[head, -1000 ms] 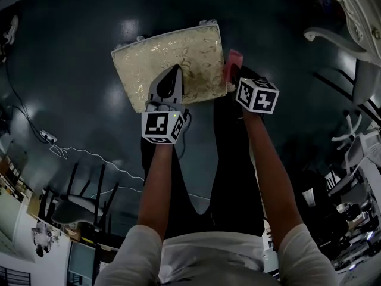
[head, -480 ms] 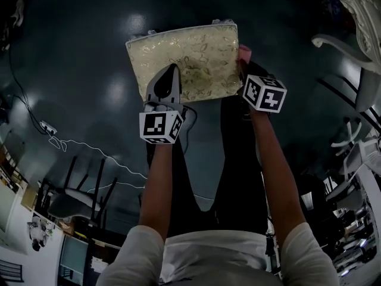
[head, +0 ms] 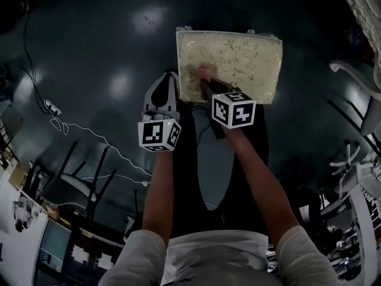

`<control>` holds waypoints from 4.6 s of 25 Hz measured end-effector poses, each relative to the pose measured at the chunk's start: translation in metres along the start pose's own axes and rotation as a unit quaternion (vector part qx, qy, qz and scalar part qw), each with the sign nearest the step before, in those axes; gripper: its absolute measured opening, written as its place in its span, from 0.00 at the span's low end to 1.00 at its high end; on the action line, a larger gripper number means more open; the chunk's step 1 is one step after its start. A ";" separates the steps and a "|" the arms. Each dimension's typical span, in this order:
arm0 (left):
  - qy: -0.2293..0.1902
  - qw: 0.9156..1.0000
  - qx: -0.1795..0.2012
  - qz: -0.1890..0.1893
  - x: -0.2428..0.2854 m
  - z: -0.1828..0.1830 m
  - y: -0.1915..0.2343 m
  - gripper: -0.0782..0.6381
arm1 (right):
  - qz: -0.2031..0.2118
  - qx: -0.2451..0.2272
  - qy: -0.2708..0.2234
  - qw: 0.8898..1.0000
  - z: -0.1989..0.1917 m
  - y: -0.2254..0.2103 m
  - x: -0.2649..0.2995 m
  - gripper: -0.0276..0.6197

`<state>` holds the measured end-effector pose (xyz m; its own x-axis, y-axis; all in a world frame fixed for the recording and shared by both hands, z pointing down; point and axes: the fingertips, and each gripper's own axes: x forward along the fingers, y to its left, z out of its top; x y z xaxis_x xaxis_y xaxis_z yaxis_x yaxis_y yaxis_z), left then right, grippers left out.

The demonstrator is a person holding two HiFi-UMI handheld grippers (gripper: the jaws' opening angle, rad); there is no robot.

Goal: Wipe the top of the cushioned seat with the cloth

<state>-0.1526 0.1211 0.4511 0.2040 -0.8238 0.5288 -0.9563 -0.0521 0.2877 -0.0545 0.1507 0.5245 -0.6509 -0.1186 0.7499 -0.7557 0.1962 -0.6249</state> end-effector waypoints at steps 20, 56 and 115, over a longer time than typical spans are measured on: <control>0.005 1.000 -0.009 0.015 -0.028 -0.012 0.059 0.12 | -0.049 -0.014 0.064 0.997 -0.025 0.039 0.078 0.09; 0.040 0.992 0.033 -0.118 0.082 -0.039 -0.180 0.12 | -0.242 0.032 -0.022 0.970 -0.006 -0.237 -0.147 0.08; 0.013 0.998 0.016 -0.055 0.016 -0.020 -0.105 0.12 | -0.162 0.002 -0.025 0.987 -0.046 -0.142 -0.096 0.08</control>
<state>-0.0448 0.1247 0.4455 0.3135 -0.7968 0.5165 -0.9338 -0.1599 0.3201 0.1188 0.1787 0.5509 -0.3783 -0.2217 0.8987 -0.9247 0.1361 -0.3557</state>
